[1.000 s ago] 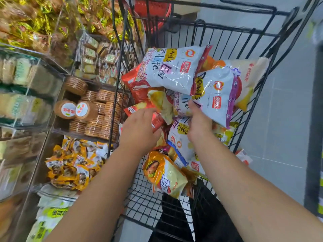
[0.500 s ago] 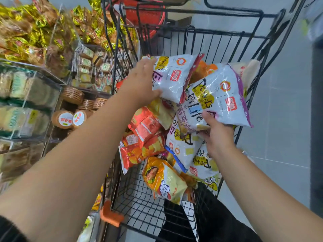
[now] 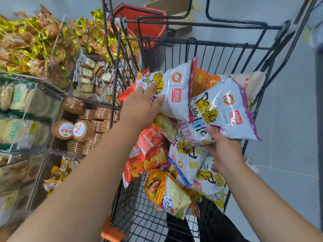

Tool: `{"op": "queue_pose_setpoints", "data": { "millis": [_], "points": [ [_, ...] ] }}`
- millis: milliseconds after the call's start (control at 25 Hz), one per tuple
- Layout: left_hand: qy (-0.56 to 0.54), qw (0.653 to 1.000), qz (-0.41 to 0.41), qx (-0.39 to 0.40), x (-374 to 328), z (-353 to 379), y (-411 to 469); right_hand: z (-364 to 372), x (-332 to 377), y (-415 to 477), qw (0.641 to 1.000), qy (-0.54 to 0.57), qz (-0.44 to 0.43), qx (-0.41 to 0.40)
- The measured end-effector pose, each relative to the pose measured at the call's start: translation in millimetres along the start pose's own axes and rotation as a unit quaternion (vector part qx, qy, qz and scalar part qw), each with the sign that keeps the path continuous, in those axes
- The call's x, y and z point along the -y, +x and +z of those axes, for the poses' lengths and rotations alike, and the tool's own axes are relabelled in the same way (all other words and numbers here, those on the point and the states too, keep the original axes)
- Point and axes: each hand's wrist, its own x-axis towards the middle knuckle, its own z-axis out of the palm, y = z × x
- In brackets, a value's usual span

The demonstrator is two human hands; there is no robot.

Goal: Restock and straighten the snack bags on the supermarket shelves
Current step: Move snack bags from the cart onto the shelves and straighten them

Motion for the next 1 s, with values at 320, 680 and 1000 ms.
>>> {"op": "queue_pose_setpoints", "data": {
  "millis": [320, 680, 1000],
  "points": [
    [0.025, 0.987, 0.090, 0.132, 12, -25, 67, 0, -4, -1, 0.999, -0.020, -0.027, 0.022],
    [0.111, 0.978, 0.111, 0.140, 5, -49, 47, -6, -5, -6, 0.999, -0.007, -0.031, 0.027],
    [-0.169, 0.979, -0.057, 0.101, 40, -61, -37, -17, 9, -39, 0.996, 0.033, -0.067, 0.055]
  ]
}}
